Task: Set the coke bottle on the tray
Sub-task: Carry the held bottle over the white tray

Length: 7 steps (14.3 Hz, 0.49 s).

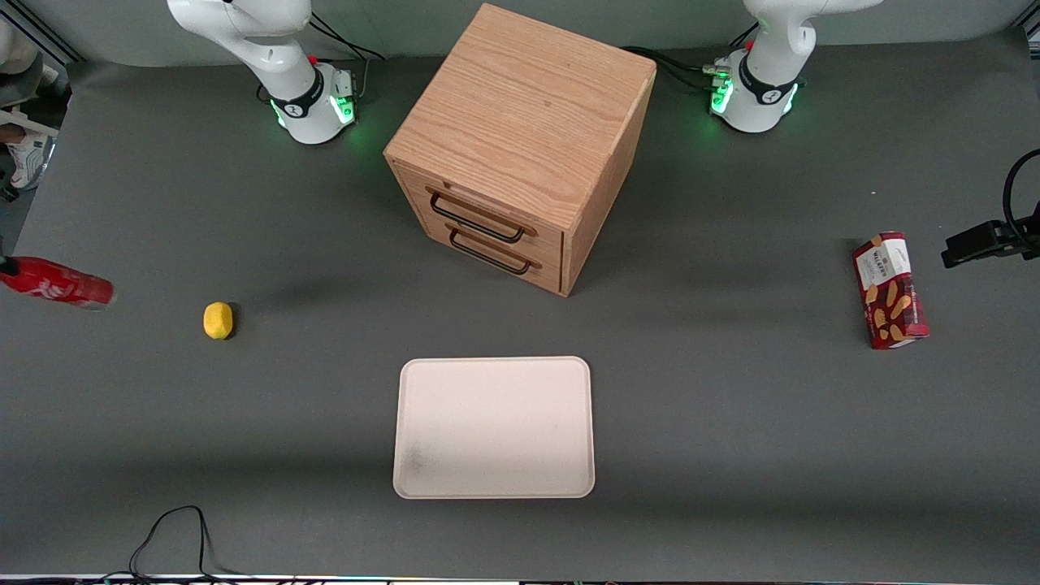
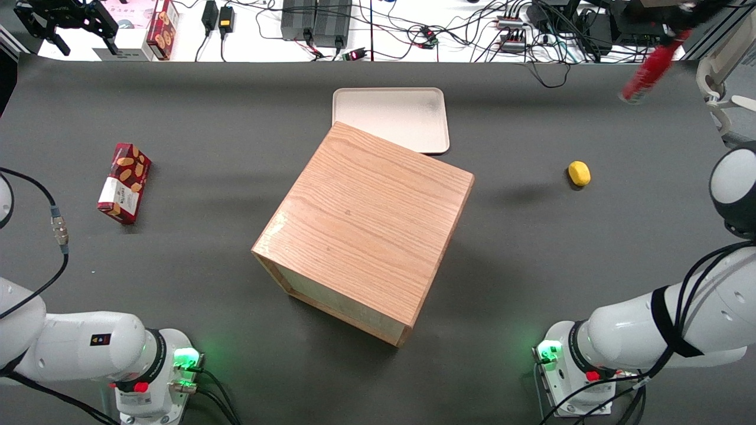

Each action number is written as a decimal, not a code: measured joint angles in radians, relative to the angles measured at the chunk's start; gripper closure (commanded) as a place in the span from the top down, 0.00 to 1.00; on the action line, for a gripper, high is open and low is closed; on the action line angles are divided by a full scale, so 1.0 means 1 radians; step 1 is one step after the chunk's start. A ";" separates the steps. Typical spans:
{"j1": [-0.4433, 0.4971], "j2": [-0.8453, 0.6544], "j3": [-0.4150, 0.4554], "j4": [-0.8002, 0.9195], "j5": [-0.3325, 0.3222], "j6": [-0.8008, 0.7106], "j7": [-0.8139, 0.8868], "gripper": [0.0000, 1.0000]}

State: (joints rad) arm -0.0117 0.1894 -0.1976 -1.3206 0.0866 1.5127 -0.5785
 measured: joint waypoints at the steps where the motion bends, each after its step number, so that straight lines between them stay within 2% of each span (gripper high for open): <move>1: 0.030 0.014 0.021 0.019 -0.001 0.001 0.047 0.10; 7: 0.283 0.178 0.042 0.232 -0.001 0.004 0.401 0.06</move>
State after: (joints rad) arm 0.2709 0.3676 -0.1556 -1.0886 0.0852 1.5169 -0.1779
